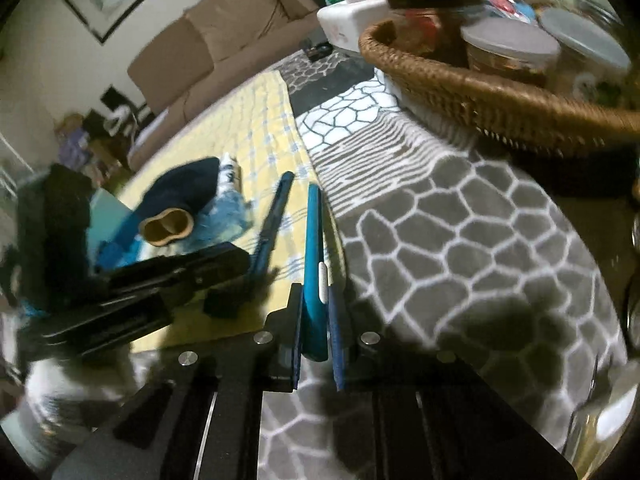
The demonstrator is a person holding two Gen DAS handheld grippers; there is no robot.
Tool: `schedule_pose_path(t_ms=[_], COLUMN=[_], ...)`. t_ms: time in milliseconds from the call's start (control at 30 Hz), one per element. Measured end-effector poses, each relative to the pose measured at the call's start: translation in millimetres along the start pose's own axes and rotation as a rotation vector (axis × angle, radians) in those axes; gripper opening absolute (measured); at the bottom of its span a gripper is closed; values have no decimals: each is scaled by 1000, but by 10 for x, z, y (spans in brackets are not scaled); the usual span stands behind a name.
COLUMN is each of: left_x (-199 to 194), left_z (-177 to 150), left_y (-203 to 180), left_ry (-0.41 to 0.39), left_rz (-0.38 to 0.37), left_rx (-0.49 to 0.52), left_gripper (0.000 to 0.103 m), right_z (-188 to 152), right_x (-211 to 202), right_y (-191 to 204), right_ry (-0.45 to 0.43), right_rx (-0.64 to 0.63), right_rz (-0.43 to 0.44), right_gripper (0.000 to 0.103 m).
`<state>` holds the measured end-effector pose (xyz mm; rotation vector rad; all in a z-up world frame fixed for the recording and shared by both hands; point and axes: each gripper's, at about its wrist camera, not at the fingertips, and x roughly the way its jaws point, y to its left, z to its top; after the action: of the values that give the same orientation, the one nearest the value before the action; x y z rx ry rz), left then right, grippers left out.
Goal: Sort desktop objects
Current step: 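Grasp the blue utility knife with the left gripper while the right gripper holds the teal pen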
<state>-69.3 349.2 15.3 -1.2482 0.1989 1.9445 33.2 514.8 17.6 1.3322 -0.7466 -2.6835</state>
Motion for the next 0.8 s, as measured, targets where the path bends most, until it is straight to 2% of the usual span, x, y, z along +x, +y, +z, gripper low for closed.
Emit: schedule_pose_path(t_ms=[33, 67, 133, 200, 233, 267, 300, 567, 800], left_x=[45, 118, 312, 366, 359, 340, 317, -90, -913], left_z=[21, 48, 95, 144, 169, 183, 173, -60, -9], left_y=[-17, -39, -116, -173, -158, -117, -54, 188, 210], left_ry=[6, 20, 51, 49, 53, 56, 62, 9, -94], left_rz=[22, 47, 120, 149, 124, 80, 27, -91, -177], left_rx=[13, 32, 109, 151, 133, 99, 53, -60, -76], left_gripper=[41, 50, 49, 41, 18, 12, 12, 12, 12], right_z=[-19, -47, -83, -128, -145, -163, -177, -125, 30], right_x=[-28, -52, -63, -50, -49, -50, -52, -89, -339], right_y=[9, 18, 7, -3, -2, -1, -2, 15, 425], right_ry=[-4, -8, -11, -9, -7, -9, -12, -32, -70], right_rx=[1, 4, 15, 25, 27, 28, 31, 92, 45], right_rz=[-10, -19, -31, -42, -46, -50, -48, 23, 48], right_gripper=[11, 11, 11, 11, 11, 11, 11, 11, 11])
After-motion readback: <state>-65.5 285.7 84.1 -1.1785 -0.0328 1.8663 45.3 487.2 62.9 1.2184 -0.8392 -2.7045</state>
